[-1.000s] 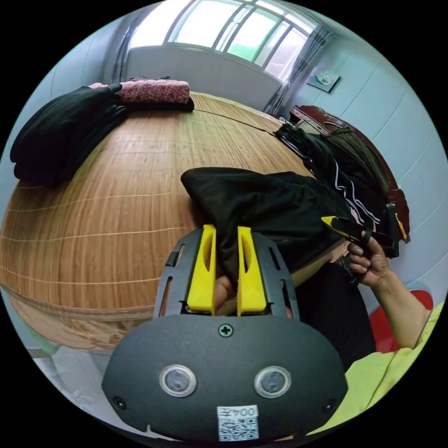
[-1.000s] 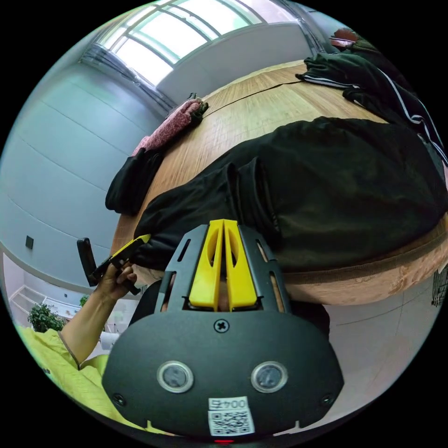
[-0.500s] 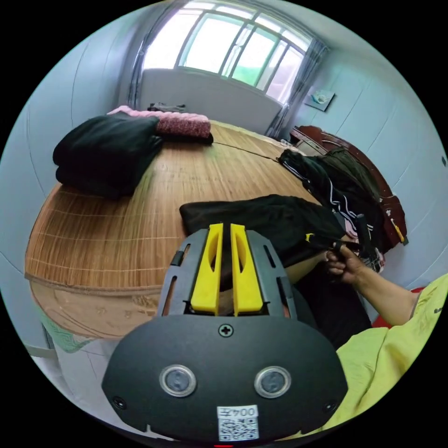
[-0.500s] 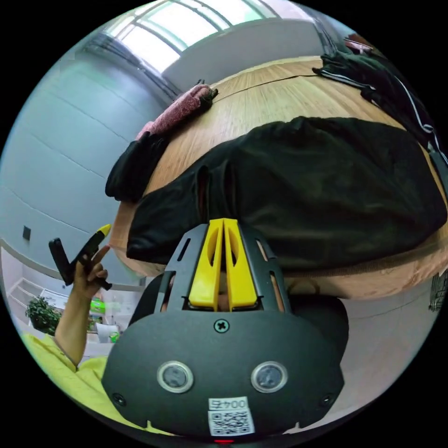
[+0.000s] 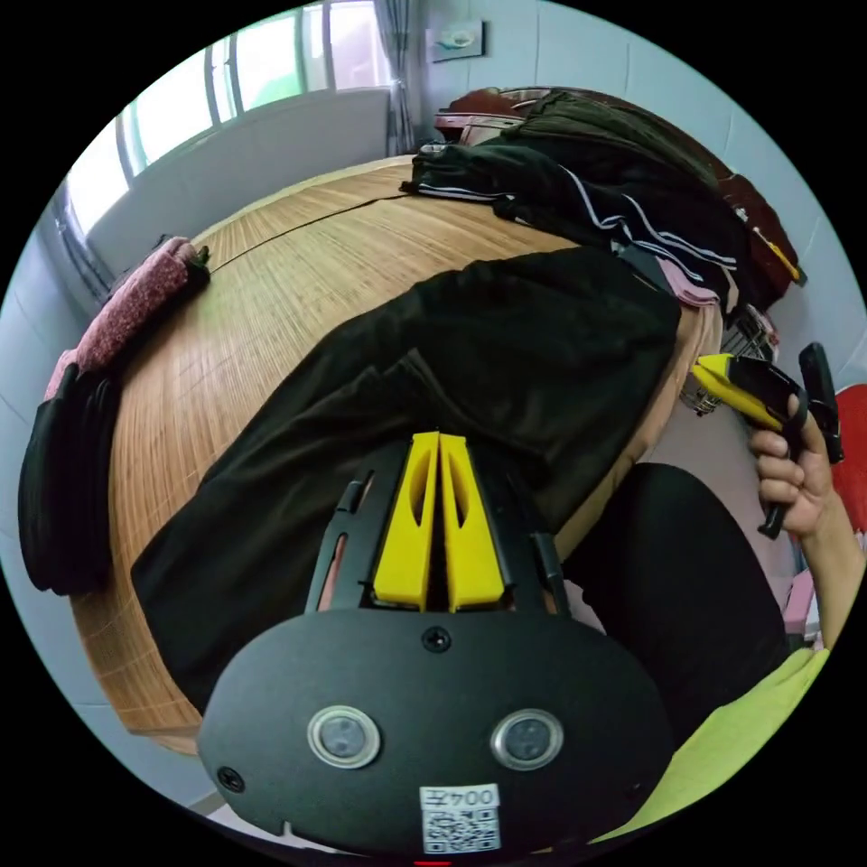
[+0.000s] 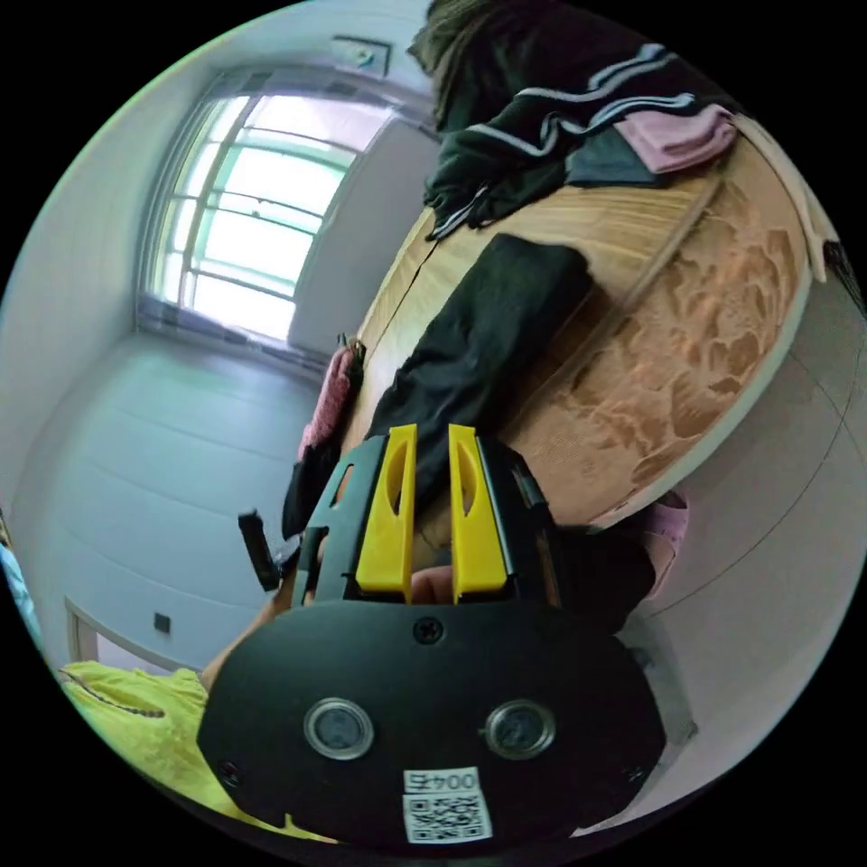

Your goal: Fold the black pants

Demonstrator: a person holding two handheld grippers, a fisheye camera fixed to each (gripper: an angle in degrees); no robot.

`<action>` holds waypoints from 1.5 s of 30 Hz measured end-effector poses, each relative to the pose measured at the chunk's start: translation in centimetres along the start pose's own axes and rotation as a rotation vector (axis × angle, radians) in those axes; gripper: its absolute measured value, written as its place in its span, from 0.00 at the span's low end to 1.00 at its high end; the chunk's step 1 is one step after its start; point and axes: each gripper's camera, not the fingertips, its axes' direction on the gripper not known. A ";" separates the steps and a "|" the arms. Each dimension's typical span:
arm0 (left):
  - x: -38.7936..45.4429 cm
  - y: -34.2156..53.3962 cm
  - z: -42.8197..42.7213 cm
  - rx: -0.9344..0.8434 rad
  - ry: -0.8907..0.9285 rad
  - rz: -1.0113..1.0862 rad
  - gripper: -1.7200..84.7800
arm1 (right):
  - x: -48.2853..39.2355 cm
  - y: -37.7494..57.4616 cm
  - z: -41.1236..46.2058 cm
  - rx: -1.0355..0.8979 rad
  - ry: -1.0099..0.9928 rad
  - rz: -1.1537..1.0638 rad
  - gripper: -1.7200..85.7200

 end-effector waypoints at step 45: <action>-5.3 16.2 -2.4 0.165 0.233 -0.539 0.02 | -14.1 -5.0 4.6 0.080 0.154 -0.144 0.07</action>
